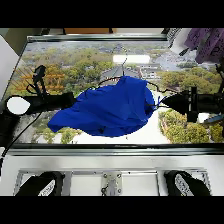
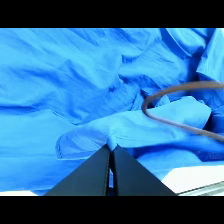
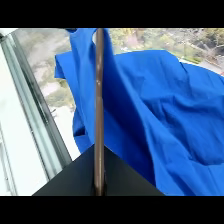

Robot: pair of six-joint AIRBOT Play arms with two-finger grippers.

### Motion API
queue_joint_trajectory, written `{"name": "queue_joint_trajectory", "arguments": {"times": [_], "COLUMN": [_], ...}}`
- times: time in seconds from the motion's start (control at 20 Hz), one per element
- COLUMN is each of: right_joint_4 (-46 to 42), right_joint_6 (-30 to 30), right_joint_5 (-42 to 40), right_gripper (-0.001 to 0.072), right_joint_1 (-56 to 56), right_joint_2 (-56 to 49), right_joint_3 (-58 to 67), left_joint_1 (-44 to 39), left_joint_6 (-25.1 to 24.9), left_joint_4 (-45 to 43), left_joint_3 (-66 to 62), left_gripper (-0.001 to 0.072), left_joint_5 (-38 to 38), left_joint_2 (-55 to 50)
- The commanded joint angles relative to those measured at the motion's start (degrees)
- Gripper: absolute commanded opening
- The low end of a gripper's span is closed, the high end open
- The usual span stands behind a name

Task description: Fold the clothes and pants, and hang the long-sleeved shirts on hangers.

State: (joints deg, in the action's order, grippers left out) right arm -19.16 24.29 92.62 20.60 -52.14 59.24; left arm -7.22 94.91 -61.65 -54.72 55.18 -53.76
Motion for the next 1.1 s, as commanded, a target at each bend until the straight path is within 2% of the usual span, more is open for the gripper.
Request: {"name": "queue_joint_trajectory", "arguments": {"times": [0.0,0.35,0.6,0.75,0.9,1.05], "right_joint_4": [1.6,1.2,-5.01,-5.46,-4.55,0.48], "right_joint_6": [-0.04,1.49,3.28,3.3,1.97,-3.58], "right_joint_5": [1.92,4.24,4.39,1.38,-1.73,-2.23], "right_gripper": [0.0003,0.0003,0.0003,0.0004,0.0003,0.0003], "right_joint_1": [-0.09,-0.09,-1.18,-2.56,-3.08,-3.08], "right_joint_2": [0.7,3.1,3.13,3.13,3.02,2.62], "right_joint_3": [0.0,0.0,-0.02,-0.02,-0.02,-0.55], "left_joint_1": [-0.57,-0.74,-0.76,-0.87,-3.93,-9.33], "left_joint_6": [-0.2,-0.2,-0.59,-0.59,-1.73,-1.36], "left_joint_4": [-0.44,-0.31,-0.26,-0.13,-0.55,-4.76], "left_joint_3": [-0.26,-0.39,-4.07,-9.84,-15.8,-21.16], "left_gripper": [0.0009,0.001,0.001,0.001,0.001,0.0009], "left_joint_5": [-0.7,-0.72,-0.9,3.39,5.88,8.96], "left_joint_2": [-0.13,-3.78,-3.69,-3.58,-1.22,1.2]}}
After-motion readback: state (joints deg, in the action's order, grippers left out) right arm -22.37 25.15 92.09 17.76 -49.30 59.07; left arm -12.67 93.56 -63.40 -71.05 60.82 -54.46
